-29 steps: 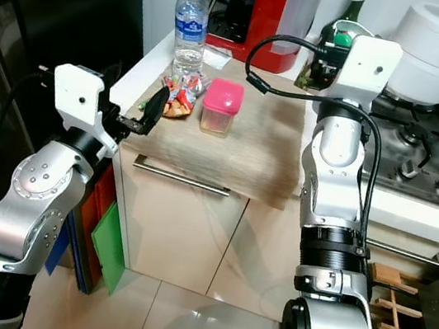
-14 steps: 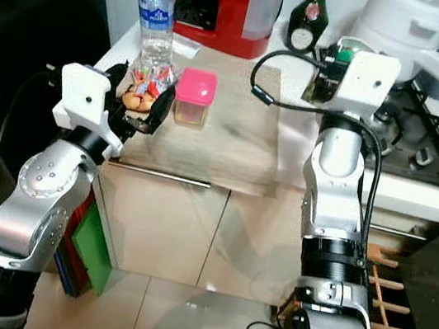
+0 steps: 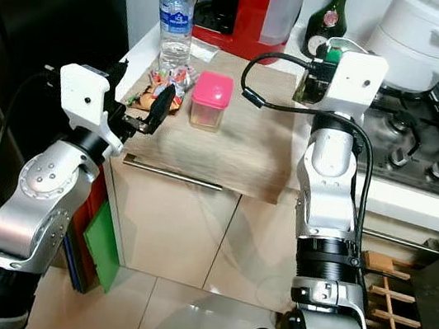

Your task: Restocking fridge

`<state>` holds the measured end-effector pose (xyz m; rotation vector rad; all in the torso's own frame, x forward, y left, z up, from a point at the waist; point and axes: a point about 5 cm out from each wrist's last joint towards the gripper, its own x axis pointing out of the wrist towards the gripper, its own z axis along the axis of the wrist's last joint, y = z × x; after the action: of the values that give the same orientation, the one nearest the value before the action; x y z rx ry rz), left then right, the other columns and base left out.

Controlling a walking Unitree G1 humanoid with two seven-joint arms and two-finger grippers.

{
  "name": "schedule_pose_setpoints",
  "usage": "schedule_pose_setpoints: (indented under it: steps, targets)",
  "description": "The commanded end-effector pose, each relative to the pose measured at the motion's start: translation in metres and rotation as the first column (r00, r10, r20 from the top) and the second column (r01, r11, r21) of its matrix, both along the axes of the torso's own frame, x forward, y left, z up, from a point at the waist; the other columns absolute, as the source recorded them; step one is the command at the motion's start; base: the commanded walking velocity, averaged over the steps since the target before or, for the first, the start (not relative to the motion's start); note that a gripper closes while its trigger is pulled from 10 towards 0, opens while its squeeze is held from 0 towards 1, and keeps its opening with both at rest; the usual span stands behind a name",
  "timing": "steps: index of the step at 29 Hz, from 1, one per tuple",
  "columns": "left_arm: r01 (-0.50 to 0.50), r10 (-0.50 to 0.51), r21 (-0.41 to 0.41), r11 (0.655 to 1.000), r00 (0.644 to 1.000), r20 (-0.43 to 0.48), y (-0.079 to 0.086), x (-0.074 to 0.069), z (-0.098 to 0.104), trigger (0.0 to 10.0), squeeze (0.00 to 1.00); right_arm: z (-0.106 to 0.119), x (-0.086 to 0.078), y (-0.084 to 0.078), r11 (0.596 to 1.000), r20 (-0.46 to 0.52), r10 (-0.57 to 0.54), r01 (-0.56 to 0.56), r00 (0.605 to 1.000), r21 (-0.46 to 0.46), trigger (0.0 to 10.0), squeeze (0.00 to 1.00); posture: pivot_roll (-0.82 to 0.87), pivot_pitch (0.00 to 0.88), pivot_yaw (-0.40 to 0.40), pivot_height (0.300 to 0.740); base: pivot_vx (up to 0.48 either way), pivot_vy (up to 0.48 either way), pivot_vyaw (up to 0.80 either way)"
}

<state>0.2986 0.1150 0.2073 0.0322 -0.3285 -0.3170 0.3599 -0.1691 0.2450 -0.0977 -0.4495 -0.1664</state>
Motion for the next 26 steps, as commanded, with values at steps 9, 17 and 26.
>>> schedule_pose_setpoints:
  steps: [9, 17, 26]
  targets:
    - [-0.001, 0.001, 0.011, 1.000, 1.000, -0.002, -0.0014, 0.0021, -0.0027, 10.0, 0.00, -0.0079, 0.0005, 0.0008, 1.000, -0.039, 0.016, -0.015, 0.999, 0.009, 10.0, 0.00, -0.02, 0.000, -0.022, 0.740, 0.000, 0.000, 0.00]
    - [0.002, -0.002, 0.024, 1.000, 1.000, 0.009, -0.0025, 0.0021, -0.0025, 10.0, 0.00, -0.0096, 0.0008, 0.0035, 1.000, -0.046, 0.026, -0.026, 0.999, 0.010, 10.0, 0.00, -0.02, 0.000, -0.022, 0.740, -0.187, 0.000, 0.00]
    - [0.008, -0.009, 0.030, 1.000, 1.000, 0.017, -0.0038, 0.0011, -0.0031, 10.0, 0.00, -0.0104, 0.0014, 0.0045, 0.999, -0.049, 0.032, -0.031, 0.998, 0.009, 10.0, 0.00, -0.02, 0.000, -0.023, 0.740, -0.266, 0.000, 0.00]
